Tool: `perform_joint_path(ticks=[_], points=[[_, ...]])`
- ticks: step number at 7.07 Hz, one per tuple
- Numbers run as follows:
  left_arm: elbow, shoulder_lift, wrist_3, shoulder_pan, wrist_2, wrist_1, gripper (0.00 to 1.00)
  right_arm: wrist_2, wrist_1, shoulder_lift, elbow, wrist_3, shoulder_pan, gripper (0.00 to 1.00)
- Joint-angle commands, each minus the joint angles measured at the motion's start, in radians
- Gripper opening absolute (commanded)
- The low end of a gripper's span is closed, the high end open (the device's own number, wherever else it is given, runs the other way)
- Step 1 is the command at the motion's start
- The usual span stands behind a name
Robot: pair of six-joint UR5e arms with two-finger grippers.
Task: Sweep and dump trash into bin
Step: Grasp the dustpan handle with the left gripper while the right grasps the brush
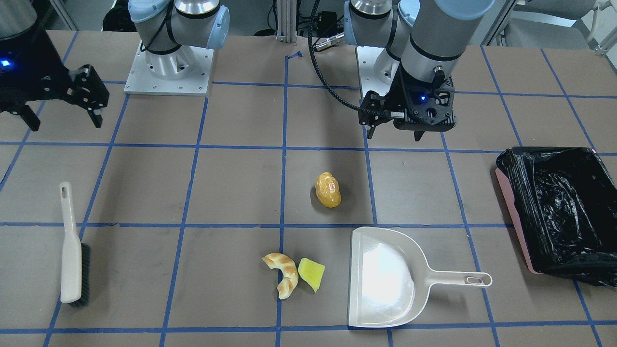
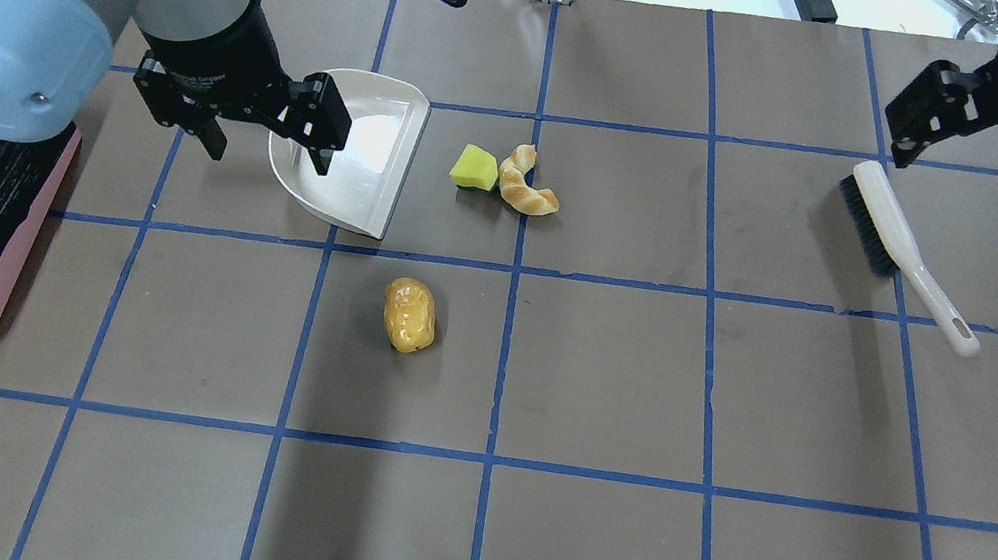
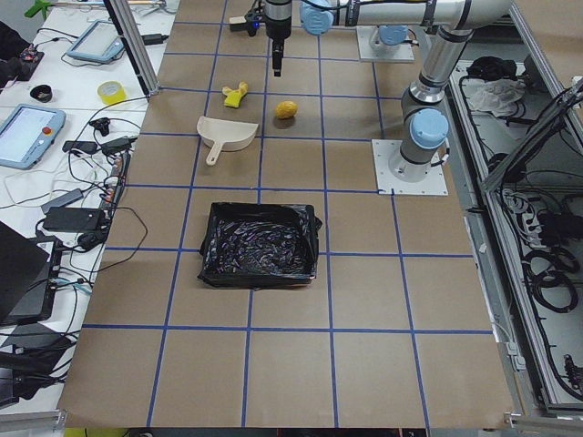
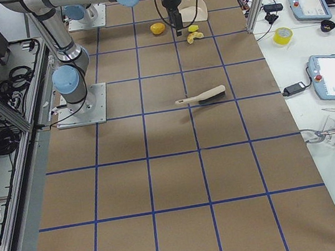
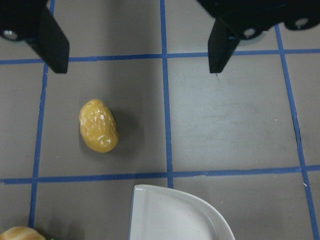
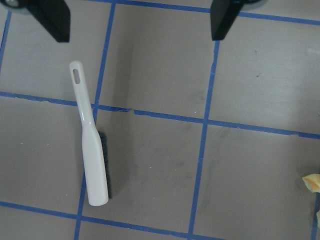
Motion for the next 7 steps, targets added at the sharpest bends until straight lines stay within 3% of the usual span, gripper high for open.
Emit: perform_joint_path(ticks=[1,2,3,5,7], points=[[-0.03,-0.052,0.136,0.008,0.052,0.044,1.0,0.005,-0.012,0.024,0.001,-0.127,-0.069,1.0],[-0.029,-0.094,0.334,0.024,0.078,0.166,1.0,0.004,-0.016,0.065,0.011,-0.217,-0.073,1.0],[-0.029,-0.129,0.458,0.098,0.075,0.19,1.0,0.005,-0.037,0.09,0.03,-0.297,-0.096,1.0],[-0.02,-0.215,0.96,0.186,0.051,0.342,1.0,0.016,-0.234,0.139,0.16,-0.473,-0.18,1.0],[0.002,-0.339,1.405,0.194,0.025,0.447,1.0,0.011,-0.394,0.171,0.273,-0.474,-0.19,1.0]])
